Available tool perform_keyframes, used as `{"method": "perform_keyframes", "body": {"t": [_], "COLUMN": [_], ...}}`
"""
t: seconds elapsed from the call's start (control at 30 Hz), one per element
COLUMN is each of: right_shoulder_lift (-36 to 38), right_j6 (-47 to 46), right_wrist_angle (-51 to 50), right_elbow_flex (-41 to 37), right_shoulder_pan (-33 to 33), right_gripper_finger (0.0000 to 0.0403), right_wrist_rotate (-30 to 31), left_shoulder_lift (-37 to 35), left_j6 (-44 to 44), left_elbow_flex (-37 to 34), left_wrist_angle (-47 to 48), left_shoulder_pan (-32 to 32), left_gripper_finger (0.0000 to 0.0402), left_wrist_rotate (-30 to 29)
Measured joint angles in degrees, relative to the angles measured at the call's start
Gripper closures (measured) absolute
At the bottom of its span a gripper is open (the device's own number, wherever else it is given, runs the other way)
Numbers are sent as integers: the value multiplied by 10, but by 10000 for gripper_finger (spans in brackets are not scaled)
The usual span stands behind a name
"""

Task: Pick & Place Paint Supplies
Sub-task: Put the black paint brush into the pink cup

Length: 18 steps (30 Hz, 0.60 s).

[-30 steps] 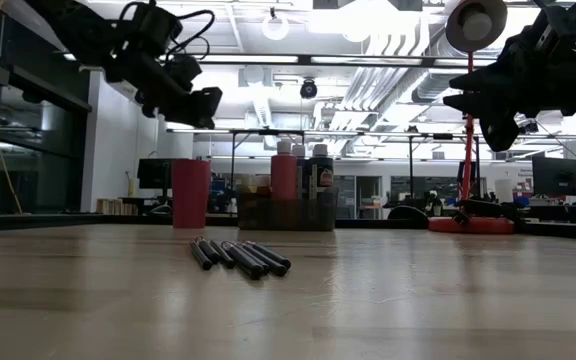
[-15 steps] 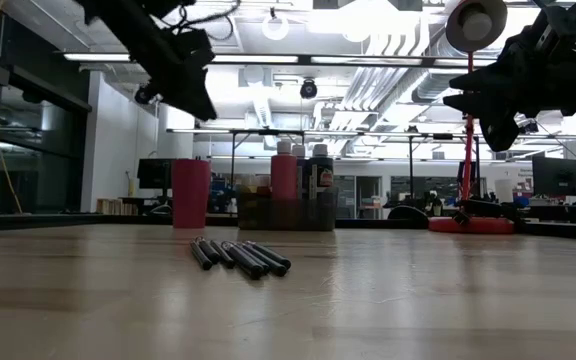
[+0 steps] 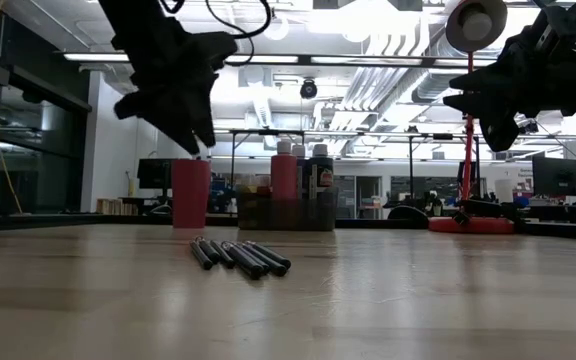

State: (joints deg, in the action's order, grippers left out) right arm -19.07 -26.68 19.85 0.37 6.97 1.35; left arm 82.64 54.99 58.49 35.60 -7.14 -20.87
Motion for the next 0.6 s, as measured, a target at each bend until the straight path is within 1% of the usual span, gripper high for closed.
{"method": "perform_keyframes", "body": {"t": [0.17, 0.3, 0.37, 0.43, 0.53, 0.6], "right_shoulder_lift": [0, 0, 0, 0, 0, 0], "right_j6": [0, 0, 0, 0, 0, 0], "right_wrist_angle": [0, 0, 0, 0, 0, 0], "right_elbow_flex": [0, 0, 0, 0, 0, 0], "right_shoulder_pan": [0, 0, 0, 0, 0, 0], "right_gripper_finger": [280, 280, 280, 280, 280, 280], "right_wrist_rotate": [0, 0, 0, 0, 0, 0], "left_shoulder_lift": [54, 90, 102, 122, 139, 143], "left_j6": [136, 216, 236, 259, 277, 265], "left_elbow_flex": [9, 9, 9, 23, 56, 84], "left_wrist_angle": [-53, -106, -126, -135, -101, -79], "left_shoulder_pan": [-42, -63, -70, -75, -76, -75], "left_gripper_finger": [255, 255, 255, 255, 255, 255], "left_wrist_rotate": [-31, -44, -49, -70, -91, -92]}}
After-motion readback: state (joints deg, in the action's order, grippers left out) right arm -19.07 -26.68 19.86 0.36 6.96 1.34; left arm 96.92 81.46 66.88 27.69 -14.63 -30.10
